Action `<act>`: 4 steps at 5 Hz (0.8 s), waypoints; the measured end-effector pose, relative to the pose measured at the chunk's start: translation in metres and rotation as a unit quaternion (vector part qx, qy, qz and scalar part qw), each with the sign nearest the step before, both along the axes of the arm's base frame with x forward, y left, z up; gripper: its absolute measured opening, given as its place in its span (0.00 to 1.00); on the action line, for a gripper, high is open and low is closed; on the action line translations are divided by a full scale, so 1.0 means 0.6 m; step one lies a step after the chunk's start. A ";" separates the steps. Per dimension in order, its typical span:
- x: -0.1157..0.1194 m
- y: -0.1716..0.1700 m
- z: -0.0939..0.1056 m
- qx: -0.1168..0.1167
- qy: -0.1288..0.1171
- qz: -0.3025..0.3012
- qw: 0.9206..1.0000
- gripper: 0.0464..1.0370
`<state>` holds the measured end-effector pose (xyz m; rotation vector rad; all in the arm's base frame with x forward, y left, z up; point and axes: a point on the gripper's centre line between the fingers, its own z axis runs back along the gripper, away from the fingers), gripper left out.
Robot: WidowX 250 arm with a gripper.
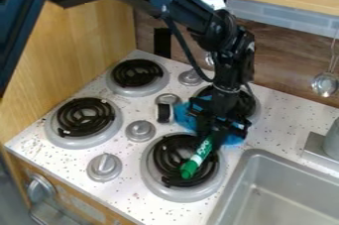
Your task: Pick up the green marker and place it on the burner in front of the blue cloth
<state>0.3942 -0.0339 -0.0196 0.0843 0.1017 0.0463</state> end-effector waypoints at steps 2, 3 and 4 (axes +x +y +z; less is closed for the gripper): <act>0.003 0.059 0.003 -0.024 0.005 0.033 0.999 0.94; 0.003 0.112 0.043 -0.064 -0.011 0.054 0.996 0.96; -0.004 0.162 0.090 -0.120 -0.031 0.068 0.990 0.96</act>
